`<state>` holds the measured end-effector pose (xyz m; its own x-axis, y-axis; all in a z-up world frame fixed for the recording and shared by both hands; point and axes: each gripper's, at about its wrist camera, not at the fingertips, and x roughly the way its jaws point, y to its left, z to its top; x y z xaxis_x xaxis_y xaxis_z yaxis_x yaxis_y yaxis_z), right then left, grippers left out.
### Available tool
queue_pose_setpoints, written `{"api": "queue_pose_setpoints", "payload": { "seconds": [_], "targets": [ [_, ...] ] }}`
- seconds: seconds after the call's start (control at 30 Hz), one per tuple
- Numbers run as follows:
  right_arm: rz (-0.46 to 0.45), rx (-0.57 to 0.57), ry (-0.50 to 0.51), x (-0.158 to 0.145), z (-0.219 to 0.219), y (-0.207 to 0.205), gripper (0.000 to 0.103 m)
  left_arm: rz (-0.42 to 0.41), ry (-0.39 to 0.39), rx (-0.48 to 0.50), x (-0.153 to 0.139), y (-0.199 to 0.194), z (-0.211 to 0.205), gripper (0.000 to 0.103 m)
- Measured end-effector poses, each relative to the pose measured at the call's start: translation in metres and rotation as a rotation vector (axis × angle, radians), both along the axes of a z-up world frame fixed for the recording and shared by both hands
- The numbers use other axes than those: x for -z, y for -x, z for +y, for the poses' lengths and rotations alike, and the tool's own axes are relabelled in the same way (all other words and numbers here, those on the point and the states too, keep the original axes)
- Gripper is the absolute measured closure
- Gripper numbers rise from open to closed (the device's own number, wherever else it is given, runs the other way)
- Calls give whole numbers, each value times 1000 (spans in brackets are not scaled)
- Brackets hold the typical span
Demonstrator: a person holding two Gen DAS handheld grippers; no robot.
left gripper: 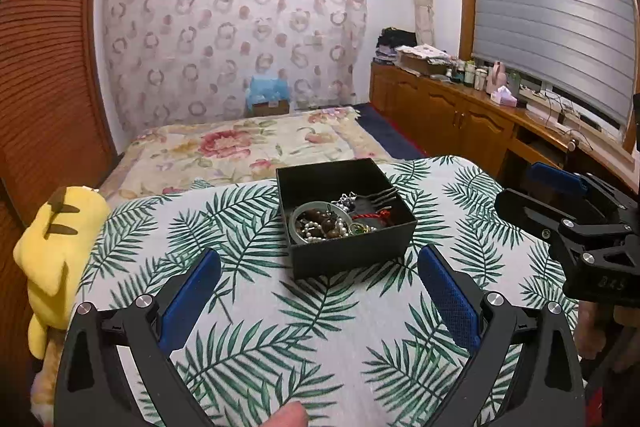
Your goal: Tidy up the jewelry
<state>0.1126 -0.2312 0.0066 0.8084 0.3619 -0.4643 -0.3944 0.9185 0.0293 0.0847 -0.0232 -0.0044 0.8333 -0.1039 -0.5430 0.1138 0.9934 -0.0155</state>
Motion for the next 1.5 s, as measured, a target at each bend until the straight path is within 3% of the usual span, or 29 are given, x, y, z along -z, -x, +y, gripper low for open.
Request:
{"api": "queue_pose_setpoints", "payload": {
  "seconds": [0.53, 1.5],
  "targets": [
    [-15, 26, -26, -4, 3, 27, 7, -39, 29, -102, -16, 29, 24, 8],
    [-25, 33, -36, -5, 3, 33, 7, -42, 27, -109, -16, 36, 26, 8]
  ]
}}
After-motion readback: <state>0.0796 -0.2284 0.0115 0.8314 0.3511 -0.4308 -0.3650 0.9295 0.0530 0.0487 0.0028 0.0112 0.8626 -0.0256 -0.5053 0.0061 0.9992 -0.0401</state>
